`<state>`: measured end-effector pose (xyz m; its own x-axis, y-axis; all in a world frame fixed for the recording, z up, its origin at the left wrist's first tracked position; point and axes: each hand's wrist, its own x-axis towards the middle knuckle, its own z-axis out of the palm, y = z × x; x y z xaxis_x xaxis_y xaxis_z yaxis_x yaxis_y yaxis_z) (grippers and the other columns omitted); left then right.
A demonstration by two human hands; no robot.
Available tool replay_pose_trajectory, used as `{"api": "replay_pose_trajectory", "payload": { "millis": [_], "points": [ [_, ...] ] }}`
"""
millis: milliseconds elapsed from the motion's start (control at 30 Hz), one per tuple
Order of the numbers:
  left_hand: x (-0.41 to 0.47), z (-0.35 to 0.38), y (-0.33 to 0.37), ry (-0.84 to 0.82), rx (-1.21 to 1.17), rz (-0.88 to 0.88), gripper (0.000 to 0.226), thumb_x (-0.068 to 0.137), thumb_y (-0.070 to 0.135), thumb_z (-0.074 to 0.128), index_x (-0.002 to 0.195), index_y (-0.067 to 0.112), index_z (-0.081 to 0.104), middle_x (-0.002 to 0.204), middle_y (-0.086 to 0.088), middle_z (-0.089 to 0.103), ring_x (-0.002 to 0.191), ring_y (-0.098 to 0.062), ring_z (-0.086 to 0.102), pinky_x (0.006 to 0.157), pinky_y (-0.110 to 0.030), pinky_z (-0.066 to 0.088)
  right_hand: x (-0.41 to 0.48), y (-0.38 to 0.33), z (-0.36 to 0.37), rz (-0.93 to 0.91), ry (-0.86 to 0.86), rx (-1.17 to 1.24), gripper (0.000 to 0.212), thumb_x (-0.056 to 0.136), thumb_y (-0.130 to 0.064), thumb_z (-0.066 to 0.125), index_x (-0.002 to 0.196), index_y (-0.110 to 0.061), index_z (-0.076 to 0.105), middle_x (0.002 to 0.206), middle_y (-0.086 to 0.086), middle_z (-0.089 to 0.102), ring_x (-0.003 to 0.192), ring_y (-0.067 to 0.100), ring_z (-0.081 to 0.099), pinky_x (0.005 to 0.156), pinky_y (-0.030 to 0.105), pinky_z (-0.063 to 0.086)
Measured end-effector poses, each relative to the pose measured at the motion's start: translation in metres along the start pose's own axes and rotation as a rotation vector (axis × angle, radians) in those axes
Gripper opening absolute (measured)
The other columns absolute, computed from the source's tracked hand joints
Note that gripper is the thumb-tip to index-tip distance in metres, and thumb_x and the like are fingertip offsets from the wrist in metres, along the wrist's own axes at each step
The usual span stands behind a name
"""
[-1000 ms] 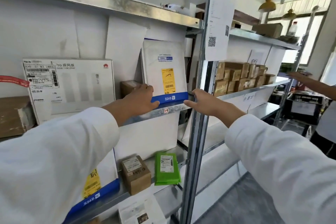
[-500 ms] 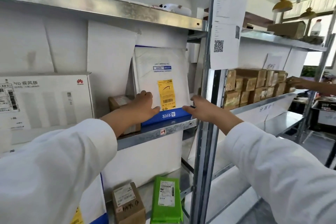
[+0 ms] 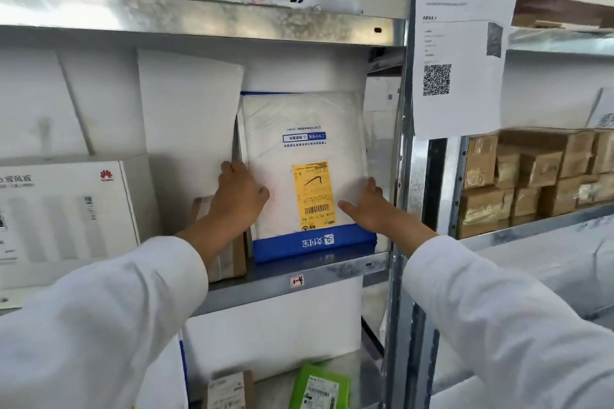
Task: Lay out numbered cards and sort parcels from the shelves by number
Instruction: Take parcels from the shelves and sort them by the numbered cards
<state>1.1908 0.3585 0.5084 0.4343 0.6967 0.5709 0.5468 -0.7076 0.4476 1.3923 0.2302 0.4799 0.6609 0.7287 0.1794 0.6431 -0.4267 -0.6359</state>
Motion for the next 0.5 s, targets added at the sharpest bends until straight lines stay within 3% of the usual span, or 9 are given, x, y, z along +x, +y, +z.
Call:
{"api": "replay_pose_trajectory", "payload": {
  "millis": [100,233,367,500],
  "points": [
    [0.007,0.007,0.005,-0.035,-0.184,-0.166,0.056,0.095,0.018,0.056,0.137,0.002,0.023,0.118,-0.010,0.047,0.104,-0.025,0.056,0.062,-0.021,0.039,0.016,0.002,0.006,0.035,0.072,0.239,0.086,0.092,-0.038,0.059,0.149,-0.007,0.001,0.148,0.015,0.024,0.133,0.032,0.035,0.098,0.036,0.038],
    [0.015,0.012,0.005,-0.074,-0.171,-0.280,0.058,0.097,0.024,0.055,0.141,-0.002,0.027,0.134,-0.017,0.048,0.119,-0.031,0.052,0.077,-0.028,0.040,0.033,0.008,0.005,0.146,0.043,0.527,0.076,0.088,-0.037,0.064,0.141,-0.008,0.017,0.141,0.012,0.038,0.125,0.030,0.046,0.100,0.043,0.045],
    [0.019,0.009,0.002,-0.074,-0.172,-0.304,0.055,0.093,0.029,0.061,0.134,0.000,0.039,0.132,-0.017,0.050,0.120,-0.031,0.051,0.087,-0.034,0.043,0.033,0.014,0.005,0.112,0.042,0.629,0.066,0.090,-0.033,0.064,0.139,-0.006,0.030,0.137,0.011,0.047,0.121,0.030,0.051,0.099,0.045,0.047],
    [0.015,0.004,0.000,-0.030,-0.188,-0.306,0.048,0.090,0.032,0.065,0.124,0.004,0.046,0.121,-0.015,0.056,0.109,-0.033,0.057,0.083,-0.036,0.045,0.019,0.013,0.006,0.030,0.139,0.658,0.049,0.095,-0.024,0.057,0.136,-0.006,0.038,0.134,0.011,0.051,0.119,0.028,0.052,0.088,0.035,0.046]
  ]
}}
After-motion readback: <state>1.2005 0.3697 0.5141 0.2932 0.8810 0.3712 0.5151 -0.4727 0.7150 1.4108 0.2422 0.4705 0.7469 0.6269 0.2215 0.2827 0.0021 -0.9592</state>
